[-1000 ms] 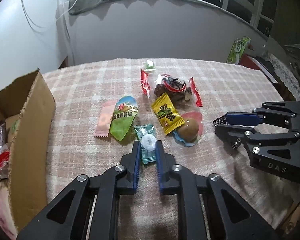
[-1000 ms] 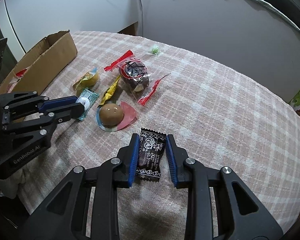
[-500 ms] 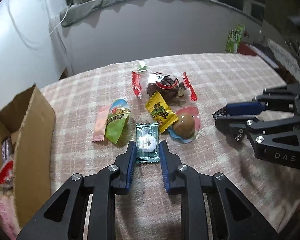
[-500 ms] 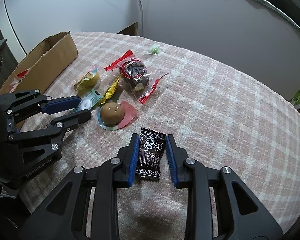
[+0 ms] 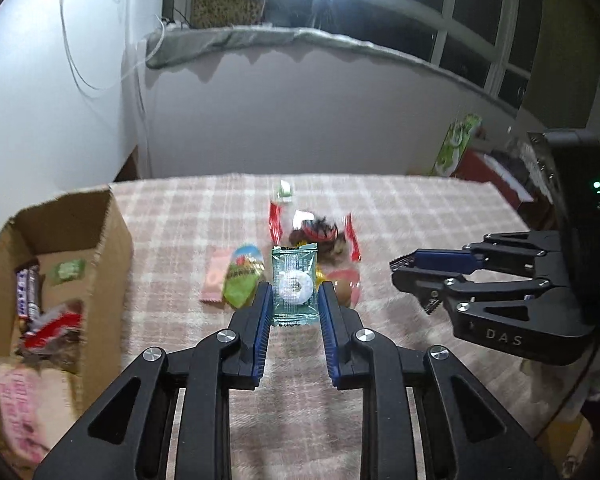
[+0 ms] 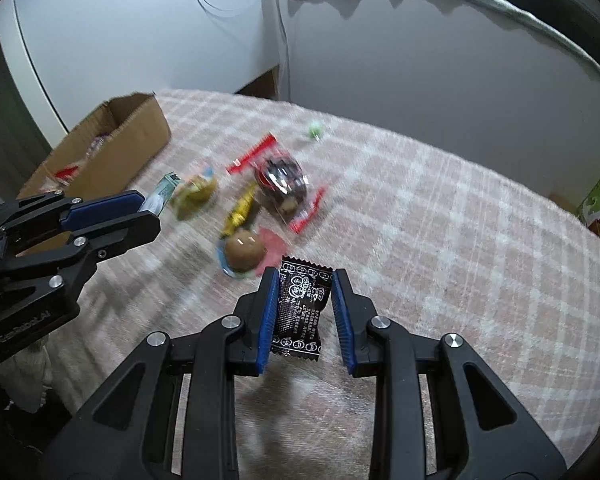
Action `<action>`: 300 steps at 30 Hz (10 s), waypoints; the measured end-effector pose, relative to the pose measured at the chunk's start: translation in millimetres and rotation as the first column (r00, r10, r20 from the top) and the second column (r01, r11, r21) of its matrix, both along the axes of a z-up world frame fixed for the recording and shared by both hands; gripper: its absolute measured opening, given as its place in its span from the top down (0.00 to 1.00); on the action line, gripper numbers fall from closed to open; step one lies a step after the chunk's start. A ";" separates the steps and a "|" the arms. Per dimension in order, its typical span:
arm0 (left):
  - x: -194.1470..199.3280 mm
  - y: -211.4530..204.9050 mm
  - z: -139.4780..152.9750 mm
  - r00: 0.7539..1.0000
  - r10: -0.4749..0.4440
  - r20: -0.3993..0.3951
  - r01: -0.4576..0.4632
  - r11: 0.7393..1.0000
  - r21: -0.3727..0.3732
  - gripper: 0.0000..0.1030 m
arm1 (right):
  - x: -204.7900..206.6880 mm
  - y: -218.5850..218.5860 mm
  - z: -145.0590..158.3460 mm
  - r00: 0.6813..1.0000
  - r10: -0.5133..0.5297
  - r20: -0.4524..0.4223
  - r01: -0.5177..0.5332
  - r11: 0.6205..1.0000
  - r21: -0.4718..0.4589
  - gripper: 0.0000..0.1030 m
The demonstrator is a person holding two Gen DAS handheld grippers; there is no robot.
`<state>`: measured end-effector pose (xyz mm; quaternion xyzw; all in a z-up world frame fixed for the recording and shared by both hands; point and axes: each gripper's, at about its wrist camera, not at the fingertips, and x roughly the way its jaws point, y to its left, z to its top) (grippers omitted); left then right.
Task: Organize snacks
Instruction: 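Carry the mint into the box with the left gripper while the right gripper drops the black candy, then move both grippers back over the snack pile, then grasp the yellow candy with the left gripper while the right gripper grasps the red-trimmed clear bag, then carry both snacks over the box and open both grippers, then move both grippers back over the remaining snacks, then grasp the green-printed candy with the left gripper while the right gripper grasps the brown egg candy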
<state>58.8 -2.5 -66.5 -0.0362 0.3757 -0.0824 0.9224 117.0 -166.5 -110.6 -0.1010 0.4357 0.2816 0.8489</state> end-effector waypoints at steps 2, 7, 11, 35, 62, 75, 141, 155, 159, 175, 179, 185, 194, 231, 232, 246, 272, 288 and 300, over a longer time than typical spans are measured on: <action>-5.9 5.4 8.5 1.000 0.007 0.018 -0.006 1.000 -0.010 0.79 | -2.7 4.5 9.2 1.000 0.009 0.016 -0.010 1.000 0.010 0.73; -14.8 23.5 30.4 0.997 0.039 0.067 -0.038 0.999 -0.015 0.79 | -6.3 22.8 30.2 0.997 0.045 0.055 -0.046 0.999 0.028 0.73; -23.3 44.2 40.9 0.992 0.081 0.096 -0.081 0.997 -0.009 0.79 | -5.9 41.5 43.6 0.995 0.074 0.072 -0.077 0.996 0.047 0.73; -53.1 168.3 35.8 0.940 0.330 0.086 -0.330 0.944 -0.021 0.79 | 3.1 186.3 69.6 0.957 0.285 0.051 -0.289 0.950 0.115 0.73; -66.6 175.9 38.6 0.924 0.370 0.096 -0.369 0.929 -0.035 0.58 | 8.5 203.9 74.9 0.951 0.303 0.063 -0.309 0.941 0.135 0.33; -63.0 100.4 49.6 0.966 0.220 0.136 -0.213 0.975 -0.066 0.58 | 20.8 113.0 80.1 0.978 0.195 0.069 -0.202 0.973 0.109 0.33; 66.0 -20.4 -56.0 0.990 0.034 -0.137 -0.028 0.999 0.047 0.79 | 115.2 22.0 -29.8 0.977 0.188 -0.104 -0.197 0.976 -0.088 0.60; 40.1 -16.4 -48.1 0.993 0.036 -0.110 -0.032 0.999 0.034 0.79 | 107.2 6.4 -29.0 0.988 0.127 -0.092 -0.133 0.989 -0.061 0.64; 27.9 -19.3 -27.3 0.998 0.032 -0.059 -0.031 0.999 0.019 0.79 | 101.5 1.9 -19.6 0.989 0.117 -0.090 -0.120 0.993 -0.020 0.65; -31.2 37.5 43.9 0.985 0.132 0.115 -0.125 0.990 -0.070 0.79 | 58.7 35.8 52.1 0.982 0.189 0.022 -0.190 0.979 0.078 0.65; -45.0 63.9 53.9 0.974 0.180 0.139 -0.172 0.983 -0.067 0.79 | 43.4 63.5 66.0 0.971 0.234 0.044 -0.237 0.968 0.082 0.65; -59.8 104.5 66.1 0.953 0.250 0.169 -0.244 0.968 -0.053 0.79 | 29.9 102.1 80.4 0.958 0.282 0.056 -0.286 0.953 0.098 0.65; -66.0 156.5 63.0 0.924 0.346 0.160 -0.345 0.938 -0.037 0.79 | 11.8 163.1 86.0 0.934 0.353 0.052 -0.356 0.929 0.099 0.65; -58.0 184.5 30.0 0.905 0.420 0.061 -0.415 0.906 -0.080 0.46 | 11.1 198.8 74.5 0.941 0.338 0.010 -0.337 0.937 0.095 0.30; -57.9 181.2 31.7 0.908 0.414 0.065 -0.409 0.909 -0.081 0.46 | 12.0 194.5 75.5 0.944 0.331 0.013 -0.331 0.939 0.094 0.30; -46.3 118.5 45.2 0.948 0.291 0.125 -0.281 0.955 -0.096 0.46 | 27.4 118.4 75.7 0.972 0.233 0.020 -0.234 0.969 0.084 0.30; -2.7 19.0 -18.9 0.996 0.073 -0.042 -0.077 0.994 -0.081 0.70 | 23.3 34.1 -14.3 0.970 0.218 -0.108 -0.219 0.976 -0.003 0.54; 16.9 25.4 -40.7 0.991 0.096 -0.091 -0.103 0.992 -0.076 0.72 | 26.5 43.4 -21.2 0.967 0.242 -0.078 -0.245 0.969 -0.028 0.54; 24.2 34.6 -55.6 0.988 0.081 -0.135 -0.098 0.988 -0.123 0.72 | 31.7 46.7 -25.5 0.966 0.250 -0.063 -0.252 0.967 -0.041 0.54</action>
